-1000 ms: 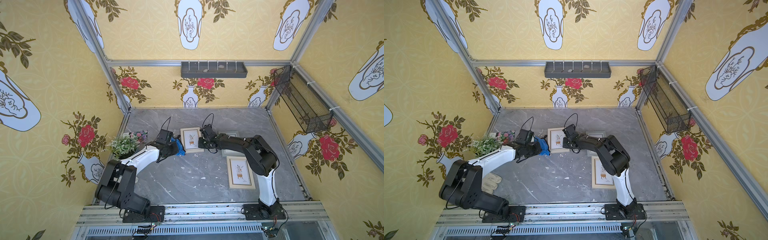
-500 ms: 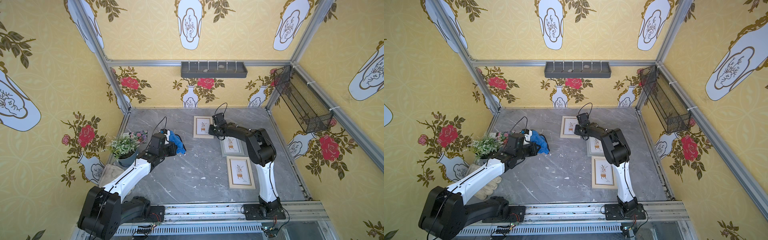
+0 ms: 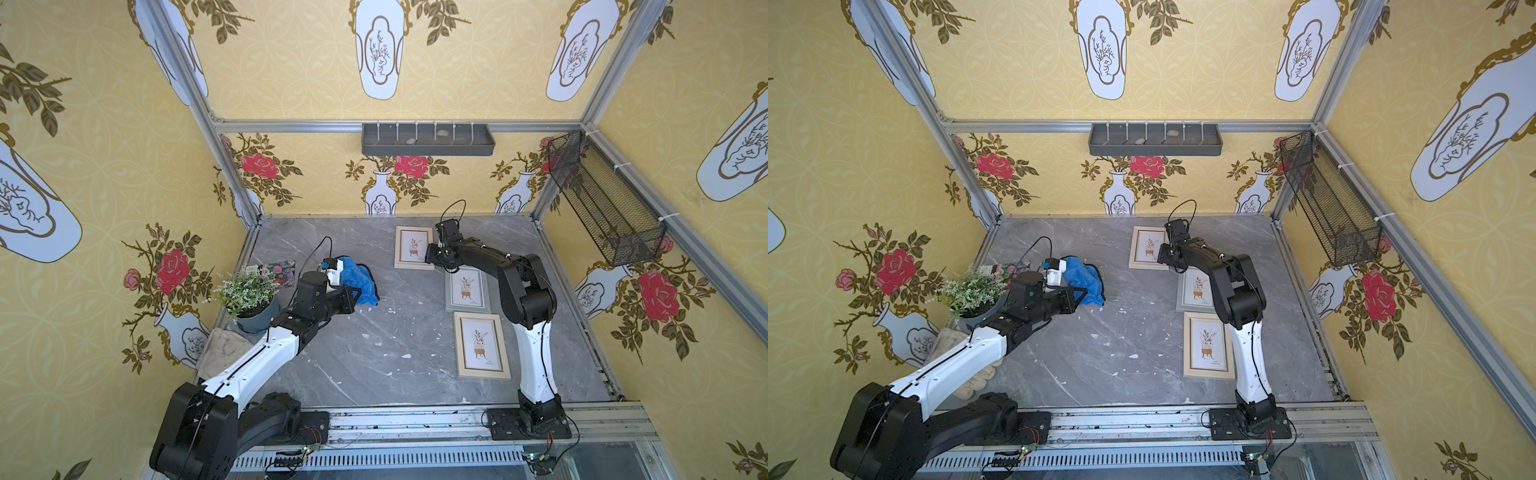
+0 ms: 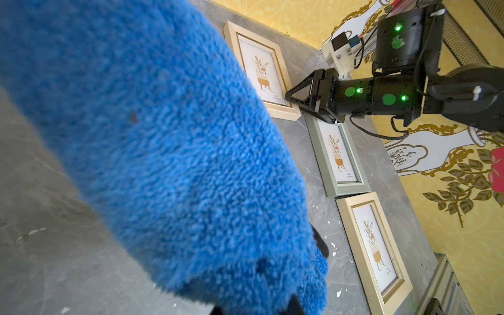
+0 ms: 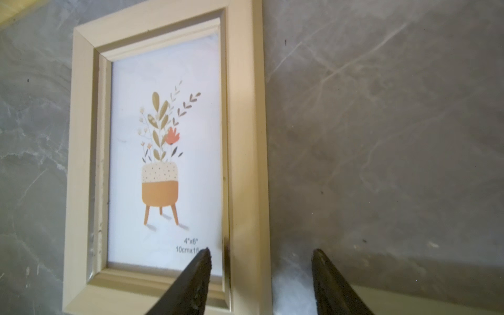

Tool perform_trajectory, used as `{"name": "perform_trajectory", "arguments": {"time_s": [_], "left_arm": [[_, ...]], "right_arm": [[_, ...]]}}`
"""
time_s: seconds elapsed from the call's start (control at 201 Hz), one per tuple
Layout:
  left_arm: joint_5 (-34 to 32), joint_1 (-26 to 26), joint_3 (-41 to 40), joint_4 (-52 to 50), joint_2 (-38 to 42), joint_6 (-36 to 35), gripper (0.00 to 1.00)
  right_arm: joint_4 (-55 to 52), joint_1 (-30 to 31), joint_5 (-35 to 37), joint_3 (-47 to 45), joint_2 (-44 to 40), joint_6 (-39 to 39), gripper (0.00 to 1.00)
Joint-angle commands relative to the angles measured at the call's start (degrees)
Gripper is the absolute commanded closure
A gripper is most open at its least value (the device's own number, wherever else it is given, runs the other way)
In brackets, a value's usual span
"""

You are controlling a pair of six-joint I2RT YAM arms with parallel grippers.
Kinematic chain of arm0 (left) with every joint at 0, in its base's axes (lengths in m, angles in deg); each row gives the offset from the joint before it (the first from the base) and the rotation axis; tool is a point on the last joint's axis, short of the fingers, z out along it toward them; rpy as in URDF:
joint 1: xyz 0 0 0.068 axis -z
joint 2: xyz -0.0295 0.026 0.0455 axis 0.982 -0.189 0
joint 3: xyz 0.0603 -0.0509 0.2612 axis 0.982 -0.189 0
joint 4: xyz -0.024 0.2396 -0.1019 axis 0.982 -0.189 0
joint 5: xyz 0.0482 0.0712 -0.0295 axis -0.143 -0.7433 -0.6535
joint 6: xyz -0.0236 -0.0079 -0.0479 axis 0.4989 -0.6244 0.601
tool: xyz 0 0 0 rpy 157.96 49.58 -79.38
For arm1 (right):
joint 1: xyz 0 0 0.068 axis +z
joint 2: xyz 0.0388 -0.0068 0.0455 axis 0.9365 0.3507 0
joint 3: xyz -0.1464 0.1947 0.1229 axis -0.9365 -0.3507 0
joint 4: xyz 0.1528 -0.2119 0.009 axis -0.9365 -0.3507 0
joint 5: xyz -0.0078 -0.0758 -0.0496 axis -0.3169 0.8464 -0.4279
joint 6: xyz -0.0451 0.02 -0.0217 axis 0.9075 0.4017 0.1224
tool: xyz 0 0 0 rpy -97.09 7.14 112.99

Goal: Wipe the picture frame with a cloth
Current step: Move the picture frame to the center of the board, then adjust the cleaning item.

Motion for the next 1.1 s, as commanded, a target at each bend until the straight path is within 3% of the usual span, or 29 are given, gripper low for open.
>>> {"name": "perform_trajectory", "arguments": {"time_s": [0.0,0.154,0.279,0.398,0.627,0.866,1.09], "left_arm": [[2.24,0.53,0.08,4.58,-1.36,0.21,1.0],[1.77,4.7,0.88,7.47,-3.03,-0.52,1.0],[1.38,8.29,1.14,10.28,-3.79,-1.79,1.0],[1.62,9.93,0.96,13.36,-4.67,-1.64,1.0],[2.95,12.31,2.66,16.39,-8.27,-1.83,1.0],[4.06,14.6,5.14,18.04,-10.49,-2.19,1.0],[4.19,15.77,5.64,18.91,-11.52,-2.7,1.0]], "right_arm": [[-2.79,1.15,-0.35,-0.47,-3.66,0.54,0.32],[-3.58,3.97,-1.42,-3.49,-10.39,0.76,0.28],[-2.29,6.29,-6.45,-9.09,-16.75,-0.91,0.27],[0.1,8.82,-11.72,-15.26,-23.48,-4.31,0.25],[1.82,14.01,-14.05,-21.02,-34.98,-9.81,0.19],[4.74,17.34,-15.09,-22.5,-36.08,-10.94,0.17],[5.27,17.98,-15.9,-23.21,-36.25,-10.47,0.23]]}}
